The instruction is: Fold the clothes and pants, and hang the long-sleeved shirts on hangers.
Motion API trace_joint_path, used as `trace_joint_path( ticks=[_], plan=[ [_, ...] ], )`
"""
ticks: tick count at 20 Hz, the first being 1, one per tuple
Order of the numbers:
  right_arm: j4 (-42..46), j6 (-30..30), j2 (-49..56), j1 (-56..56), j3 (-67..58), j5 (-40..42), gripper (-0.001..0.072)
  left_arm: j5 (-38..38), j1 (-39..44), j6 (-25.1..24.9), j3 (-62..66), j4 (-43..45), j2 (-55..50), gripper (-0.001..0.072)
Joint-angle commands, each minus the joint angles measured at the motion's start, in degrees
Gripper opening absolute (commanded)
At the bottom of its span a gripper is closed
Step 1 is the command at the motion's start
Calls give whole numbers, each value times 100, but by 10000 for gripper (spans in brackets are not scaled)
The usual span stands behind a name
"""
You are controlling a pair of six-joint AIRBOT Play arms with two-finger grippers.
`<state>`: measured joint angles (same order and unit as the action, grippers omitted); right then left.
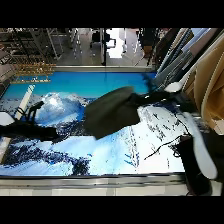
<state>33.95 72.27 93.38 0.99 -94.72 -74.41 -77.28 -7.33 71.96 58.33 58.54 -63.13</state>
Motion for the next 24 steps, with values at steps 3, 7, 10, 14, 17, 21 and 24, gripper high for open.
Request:
trace_joint_path(
  ticks=[3, 7, 10, 14, 17, 21, 24],
  plan=[
    [1084, 901, -1886, -2695, -83, -153, 24, -402, -205, -37, 0, 240, 1202, 20],
    [1779, 1134, -2356, -5031, -13, -883, 24, -400, -205, -39, -4, 240, 1279, 20],
    [2518, 1220, -2765, -6463, 802, -1285, 23, -398, -205, -42, -4, 247, 1276, 20],
    [4478, 1576, -3425, -7246, 2743, -1504, 23, -304, -205, -42, -4, 278, 1276, 20],
    [5757, 2369, -3613, -7326, 4168, -1502, 26, -275, -205, -42, -4, 278, 1276, 20],
    [5869, 2133, -3609, -7326, 4763, -693, 694, -304, -205, -39, -4, 275, 1279, 20],
    [5265, 2009, -3611, -7326, 3834, -275, 494, -382, -205, -39, -4, 275, 1279, 21]
  ],
)
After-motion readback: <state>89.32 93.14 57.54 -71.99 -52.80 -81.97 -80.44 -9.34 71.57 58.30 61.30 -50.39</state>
